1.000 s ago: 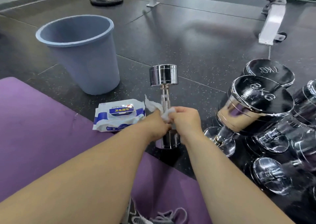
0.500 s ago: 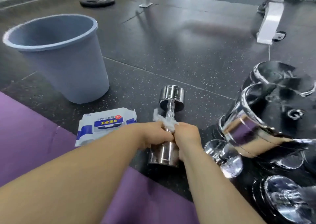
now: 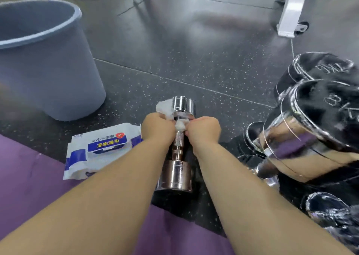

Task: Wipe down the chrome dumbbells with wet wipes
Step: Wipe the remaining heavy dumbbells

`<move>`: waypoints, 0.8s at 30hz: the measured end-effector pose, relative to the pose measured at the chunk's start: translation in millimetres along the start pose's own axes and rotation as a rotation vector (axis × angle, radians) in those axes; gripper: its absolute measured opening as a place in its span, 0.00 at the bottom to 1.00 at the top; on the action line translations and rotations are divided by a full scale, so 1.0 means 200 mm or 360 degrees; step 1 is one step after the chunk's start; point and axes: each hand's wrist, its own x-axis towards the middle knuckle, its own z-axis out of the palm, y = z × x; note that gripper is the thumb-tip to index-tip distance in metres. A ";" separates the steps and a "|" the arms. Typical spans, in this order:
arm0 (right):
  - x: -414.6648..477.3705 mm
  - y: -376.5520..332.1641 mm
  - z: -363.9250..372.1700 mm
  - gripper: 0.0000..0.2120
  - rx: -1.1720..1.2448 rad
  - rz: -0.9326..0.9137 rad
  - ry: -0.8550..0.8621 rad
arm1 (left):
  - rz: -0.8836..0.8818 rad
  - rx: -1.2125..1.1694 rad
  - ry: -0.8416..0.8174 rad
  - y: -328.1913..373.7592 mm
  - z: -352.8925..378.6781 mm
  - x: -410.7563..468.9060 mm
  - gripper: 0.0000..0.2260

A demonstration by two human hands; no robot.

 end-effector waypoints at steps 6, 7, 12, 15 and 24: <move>-0.12 -0.01 -0.04 0.18 -0.0102 -0.0186 -0.0233 | 0.0084 0.0249 -0.0294 -0.04 -0.06 -0.08 0.09; -0.12 -0.02 -0.05 0.18 -0.0166 -0.0219 -0.0241 | 0.0023 0.0174 -0.0393 -0.01 -0.07 -0.08 0.08; -0.08 -0.02 -0.08 0.09 -0.0091 -0.0257 -0.0101 | -0.0035 0.0019 -0.0524 0.03 -0.04 -0.04 0.06; -0.07 0.00 -0.09 0.06 0.0012 -0.0212 -0.0043 | 0.0172 0.0165 -0.0355 0.04 -0.02 -0.06 0.07; -0.24 -0.01 -0.29 0.12 -0.0776 -0.0213 -0.0347 | 0.0091 0.0689 -0.0881 0.08 -0.12 -0.22 0.07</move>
